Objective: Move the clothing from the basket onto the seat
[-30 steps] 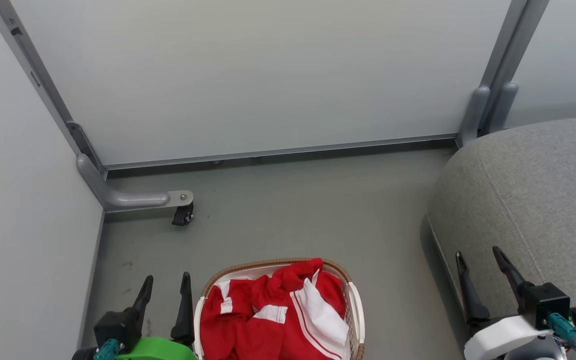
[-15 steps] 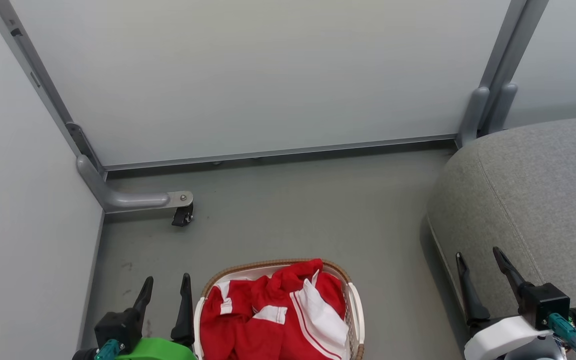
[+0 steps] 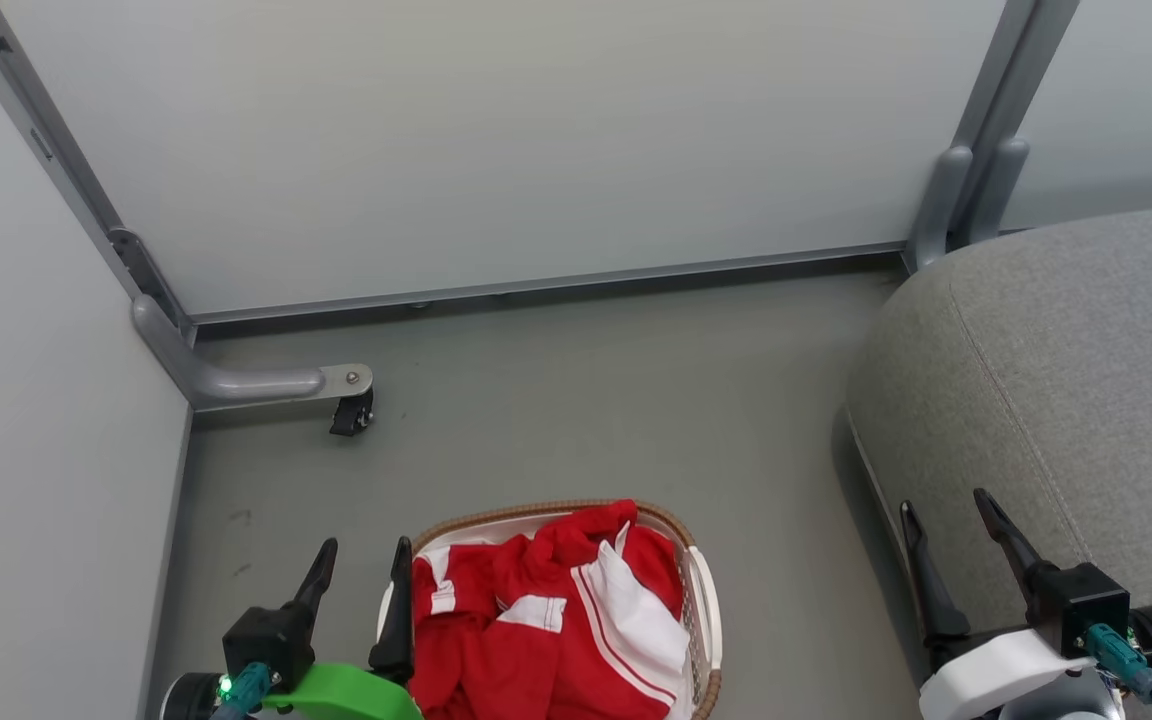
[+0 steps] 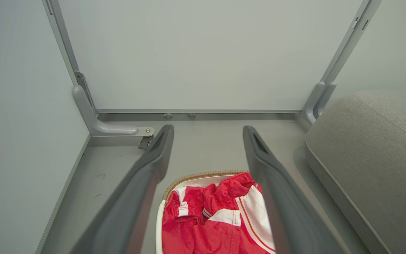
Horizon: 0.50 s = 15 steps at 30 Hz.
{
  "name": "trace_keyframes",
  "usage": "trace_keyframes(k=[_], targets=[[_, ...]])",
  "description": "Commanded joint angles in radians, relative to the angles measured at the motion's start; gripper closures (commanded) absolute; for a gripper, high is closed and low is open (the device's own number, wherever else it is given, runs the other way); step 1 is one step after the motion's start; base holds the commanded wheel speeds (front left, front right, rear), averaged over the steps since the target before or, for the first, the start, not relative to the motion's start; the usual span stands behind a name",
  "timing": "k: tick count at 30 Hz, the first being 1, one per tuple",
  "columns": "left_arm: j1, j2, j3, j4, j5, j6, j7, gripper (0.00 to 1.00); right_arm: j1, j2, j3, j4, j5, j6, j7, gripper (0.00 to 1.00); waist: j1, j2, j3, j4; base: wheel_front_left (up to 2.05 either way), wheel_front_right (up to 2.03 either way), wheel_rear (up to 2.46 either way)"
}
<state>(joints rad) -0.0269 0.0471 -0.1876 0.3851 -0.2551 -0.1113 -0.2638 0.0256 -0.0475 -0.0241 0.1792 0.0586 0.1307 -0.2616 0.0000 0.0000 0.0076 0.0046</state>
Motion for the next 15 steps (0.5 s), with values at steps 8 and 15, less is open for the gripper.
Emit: trace_keyframes(k=[8,15], targets=[[-0.159,0.006,-0.033,0.13,0.065,-0.004,-0.001,0.0,-0.101,-0.005,0.016,-0.028,-0.002,0.0,-0.005,0.0,0.0,0.0,0.195,-0.063,0.0,0.0,0.0],[-0.339,0.031,-0.1,0.35,0.173,-0.009,-0.001,0.0,-0.205,-0.005,0.043,-0.047,0.015,0.0,-0.005,0.0,0.0,0.0,0.38,-0.108,0.0,0.0,0.0]])
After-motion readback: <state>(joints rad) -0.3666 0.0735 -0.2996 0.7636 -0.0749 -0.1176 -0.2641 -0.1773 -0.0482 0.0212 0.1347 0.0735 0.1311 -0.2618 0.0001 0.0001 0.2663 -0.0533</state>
